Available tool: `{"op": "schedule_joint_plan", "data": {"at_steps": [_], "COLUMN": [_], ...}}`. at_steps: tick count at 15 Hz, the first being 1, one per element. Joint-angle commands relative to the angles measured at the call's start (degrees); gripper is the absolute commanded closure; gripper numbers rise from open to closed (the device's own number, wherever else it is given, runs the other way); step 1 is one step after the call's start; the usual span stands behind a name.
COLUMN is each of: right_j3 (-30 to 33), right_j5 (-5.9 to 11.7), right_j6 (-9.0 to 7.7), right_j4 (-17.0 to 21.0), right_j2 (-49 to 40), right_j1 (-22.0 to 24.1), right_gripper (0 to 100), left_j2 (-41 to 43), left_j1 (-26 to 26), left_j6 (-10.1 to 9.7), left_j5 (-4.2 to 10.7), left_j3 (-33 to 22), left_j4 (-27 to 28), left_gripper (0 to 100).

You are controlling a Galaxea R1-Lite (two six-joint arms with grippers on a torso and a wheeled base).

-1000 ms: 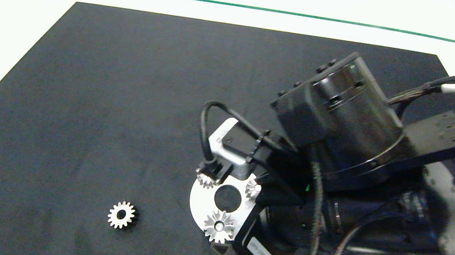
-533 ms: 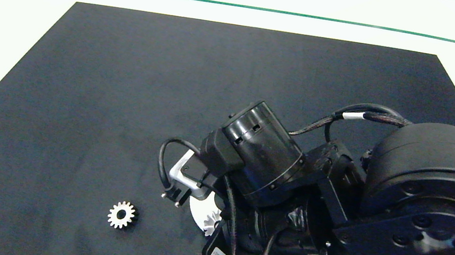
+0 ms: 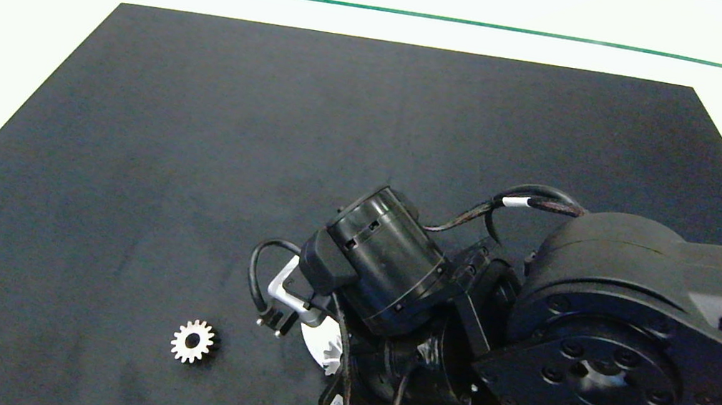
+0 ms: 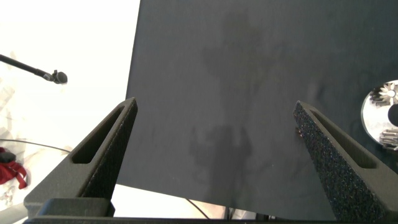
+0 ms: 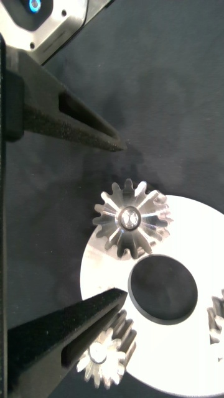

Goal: Remove an incorrectly installed larger gear and replace it with the correct smaller gear

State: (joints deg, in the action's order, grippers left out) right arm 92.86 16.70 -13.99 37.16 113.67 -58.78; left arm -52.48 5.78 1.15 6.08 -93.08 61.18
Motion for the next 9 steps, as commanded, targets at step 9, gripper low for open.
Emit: {"op": "schedule_joint_plan", "data": {"at_steps": [9], "right_j3": [-0.4], "right_j5": [0.09], "right_j6": [-0.51], "right_j4": [-0.2], "right_j2": [2.4], "right_j1": [1.6], "right_gripper": [33], "left_j2": [0.7], "left_j1": [0.0], "left_j6": [0.7], "left_j5": [-0.02], "left_j3": [0.0], "left_j4": [0.3], "left_gripper": [0]}}
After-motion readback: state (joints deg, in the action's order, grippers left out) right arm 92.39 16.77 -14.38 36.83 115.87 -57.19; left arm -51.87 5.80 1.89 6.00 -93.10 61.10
